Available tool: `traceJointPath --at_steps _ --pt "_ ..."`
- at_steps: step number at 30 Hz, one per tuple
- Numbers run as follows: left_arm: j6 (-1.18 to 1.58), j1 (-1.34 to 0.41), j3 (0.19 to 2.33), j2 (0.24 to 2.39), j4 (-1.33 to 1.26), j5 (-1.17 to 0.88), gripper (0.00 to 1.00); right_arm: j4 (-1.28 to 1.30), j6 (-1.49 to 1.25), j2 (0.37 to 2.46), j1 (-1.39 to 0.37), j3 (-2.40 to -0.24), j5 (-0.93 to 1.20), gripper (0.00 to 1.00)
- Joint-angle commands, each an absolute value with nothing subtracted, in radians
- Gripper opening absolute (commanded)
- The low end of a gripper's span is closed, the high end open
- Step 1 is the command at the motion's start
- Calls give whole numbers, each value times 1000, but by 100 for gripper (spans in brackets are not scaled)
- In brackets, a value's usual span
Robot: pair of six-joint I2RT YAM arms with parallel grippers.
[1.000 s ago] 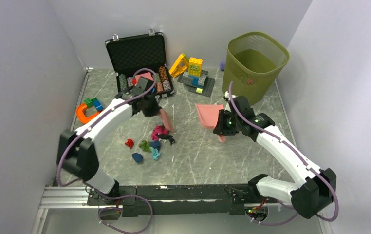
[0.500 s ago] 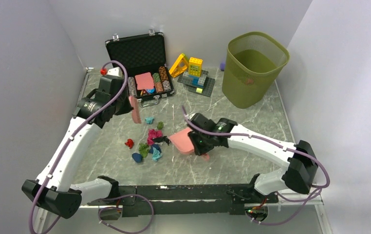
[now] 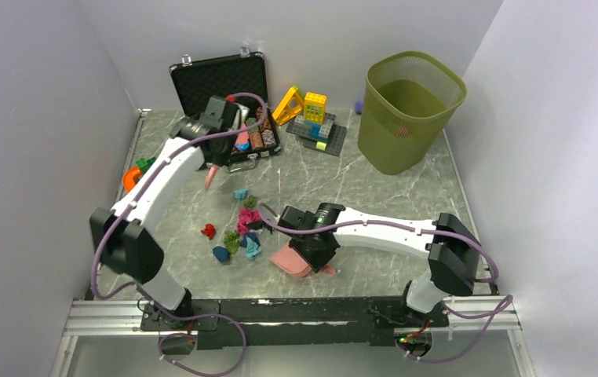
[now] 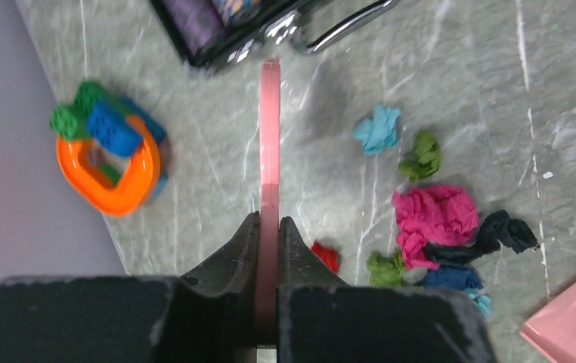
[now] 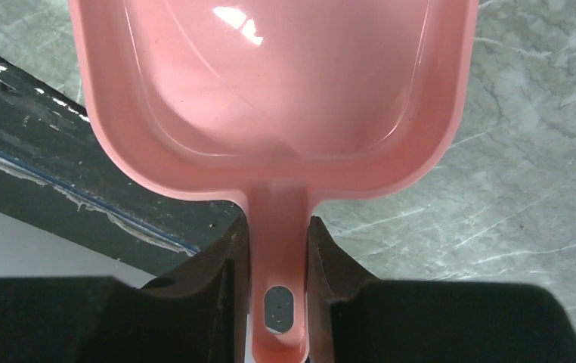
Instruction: Sweep away the paper scraps from the table
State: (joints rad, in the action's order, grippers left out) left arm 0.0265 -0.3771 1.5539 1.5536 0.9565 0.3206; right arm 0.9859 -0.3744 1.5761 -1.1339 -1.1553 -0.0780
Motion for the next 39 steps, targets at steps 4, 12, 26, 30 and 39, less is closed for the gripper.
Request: traceJointPath --at_steps 4,12,26,30,39 --pt "-259 -509 1828 1841 1029 433 0 935 -309 1649 -1134 -1199 -72 0" --pt "-260 -520 1863 1978 1101 250 0 890 -250 1737 -1095 -1259 -73 0" --pt "-107 -561 1798 1903 1244 -99 0 876 -187 1835 -1073 -1365 -119 0" --pt "-53 -578 1778 1841 1273 -157 0 869 -184 1846 -1074 -1381 -116 0" --pt "51 -592 1736 1721 1249 -263 0 837 -201 1847 -1075 -1374 -120 0"
